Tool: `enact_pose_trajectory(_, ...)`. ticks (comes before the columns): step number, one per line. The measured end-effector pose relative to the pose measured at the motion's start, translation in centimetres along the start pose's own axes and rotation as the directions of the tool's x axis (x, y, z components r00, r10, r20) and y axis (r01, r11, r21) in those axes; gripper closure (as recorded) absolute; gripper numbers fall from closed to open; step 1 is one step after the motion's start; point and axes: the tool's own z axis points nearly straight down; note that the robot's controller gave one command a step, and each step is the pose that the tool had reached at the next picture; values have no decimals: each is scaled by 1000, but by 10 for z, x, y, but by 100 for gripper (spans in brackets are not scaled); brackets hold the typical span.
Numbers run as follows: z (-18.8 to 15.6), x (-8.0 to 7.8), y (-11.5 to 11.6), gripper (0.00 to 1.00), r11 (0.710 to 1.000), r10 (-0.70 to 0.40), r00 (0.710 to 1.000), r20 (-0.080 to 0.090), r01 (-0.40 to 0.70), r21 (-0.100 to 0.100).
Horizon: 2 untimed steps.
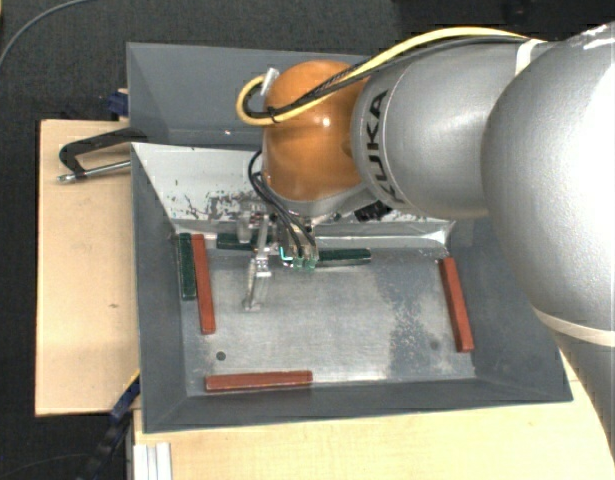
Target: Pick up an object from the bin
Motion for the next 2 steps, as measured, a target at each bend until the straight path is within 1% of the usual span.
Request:
enact_pose_trajectory(1,72,-19,-63,0,993,-120,993,7,120,2)
enact_pose_trajectory(2,69,-19,-60,0,992,-122,992,11,122,0)
